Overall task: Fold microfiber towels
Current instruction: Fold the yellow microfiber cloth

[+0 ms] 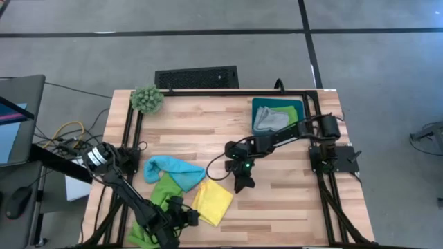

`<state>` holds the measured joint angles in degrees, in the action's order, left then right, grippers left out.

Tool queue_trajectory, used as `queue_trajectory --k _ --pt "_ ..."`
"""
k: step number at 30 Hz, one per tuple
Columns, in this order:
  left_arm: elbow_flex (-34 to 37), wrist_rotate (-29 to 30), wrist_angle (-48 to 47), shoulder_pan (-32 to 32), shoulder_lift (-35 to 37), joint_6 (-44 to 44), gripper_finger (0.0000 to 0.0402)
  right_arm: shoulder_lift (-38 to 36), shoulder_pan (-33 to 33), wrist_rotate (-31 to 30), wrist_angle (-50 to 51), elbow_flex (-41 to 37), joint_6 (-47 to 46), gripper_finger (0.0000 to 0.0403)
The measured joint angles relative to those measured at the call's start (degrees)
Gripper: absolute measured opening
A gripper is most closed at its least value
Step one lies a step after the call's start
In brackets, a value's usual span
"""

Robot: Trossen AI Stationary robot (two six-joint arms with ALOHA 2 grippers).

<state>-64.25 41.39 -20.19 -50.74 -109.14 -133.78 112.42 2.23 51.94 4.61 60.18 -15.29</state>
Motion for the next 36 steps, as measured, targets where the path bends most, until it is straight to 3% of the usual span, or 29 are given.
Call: queue_trajectory --k 12,27,36 --pt "0.00 -3.40 3.73 -1.36 0.00 -0.24 0.0098 4.68 -0.71 4.32 -7.24 0.17 -8.46 0.0127" --pt "0.00 -4.11 3.20 -1.31 0.00 0.05 0.0098 3.61 3.69 -16.05 -8.31 0.17 -17.33 0.0127" --pt "0.00 -4.07 3.18 -1.31 0.00 0.09 0.0098 3.86 7.67 -18.27 -7.48 1.66 -17.78 0.0127"
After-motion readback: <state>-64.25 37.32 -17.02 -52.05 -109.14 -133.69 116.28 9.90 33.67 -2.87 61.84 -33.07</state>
